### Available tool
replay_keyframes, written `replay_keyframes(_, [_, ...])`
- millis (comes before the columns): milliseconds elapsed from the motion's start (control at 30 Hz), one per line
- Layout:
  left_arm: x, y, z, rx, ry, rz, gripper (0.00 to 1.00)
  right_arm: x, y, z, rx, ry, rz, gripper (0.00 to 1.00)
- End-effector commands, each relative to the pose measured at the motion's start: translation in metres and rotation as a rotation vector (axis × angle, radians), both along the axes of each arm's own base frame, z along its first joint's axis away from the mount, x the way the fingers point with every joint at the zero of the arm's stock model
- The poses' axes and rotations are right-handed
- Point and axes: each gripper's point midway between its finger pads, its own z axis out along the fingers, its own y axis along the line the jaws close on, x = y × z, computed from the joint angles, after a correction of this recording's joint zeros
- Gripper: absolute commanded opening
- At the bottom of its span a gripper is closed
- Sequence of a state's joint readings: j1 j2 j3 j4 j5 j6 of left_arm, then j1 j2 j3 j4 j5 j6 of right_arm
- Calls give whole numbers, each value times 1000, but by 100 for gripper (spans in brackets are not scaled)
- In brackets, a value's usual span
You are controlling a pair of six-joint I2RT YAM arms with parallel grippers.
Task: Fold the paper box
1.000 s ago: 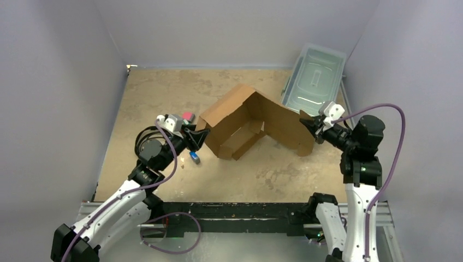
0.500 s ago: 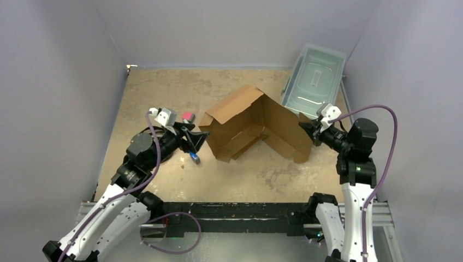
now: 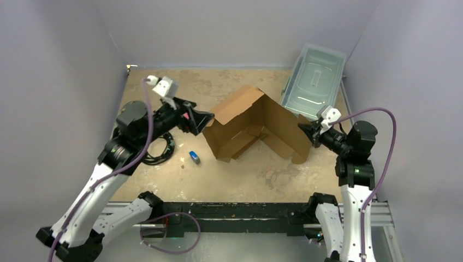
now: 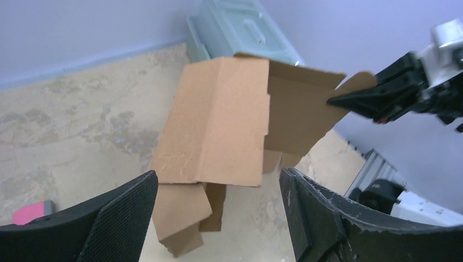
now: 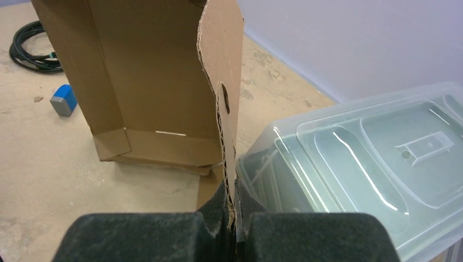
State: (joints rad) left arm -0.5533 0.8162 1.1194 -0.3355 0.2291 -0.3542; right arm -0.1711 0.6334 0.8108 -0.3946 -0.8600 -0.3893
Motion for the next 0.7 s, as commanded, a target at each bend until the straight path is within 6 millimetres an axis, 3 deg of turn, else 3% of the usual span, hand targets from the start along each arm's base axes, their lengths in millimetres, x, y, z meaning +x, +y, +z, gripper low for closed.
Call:
replay_keyframes(0, [16,-26,-27,116,71,-101,82,-2,5,8,9,-44,37,0])
replay_keyframes(200, [45,-43,-12,194,103,-120,83,-4,6,6,16,-46,37,0])
replay_keyframes(333, [58,-44,-18,238,116,-94,84,-3,6,3,19,-41,36,0])
replay_keyframes(467, [55,-23,-28,262,128,-1,85,-2,5,3,26,-39,26,0])
replay_keyframes(667, [20,29,-67,147,154,202,97,-3,6,2,32,-36,30,0])
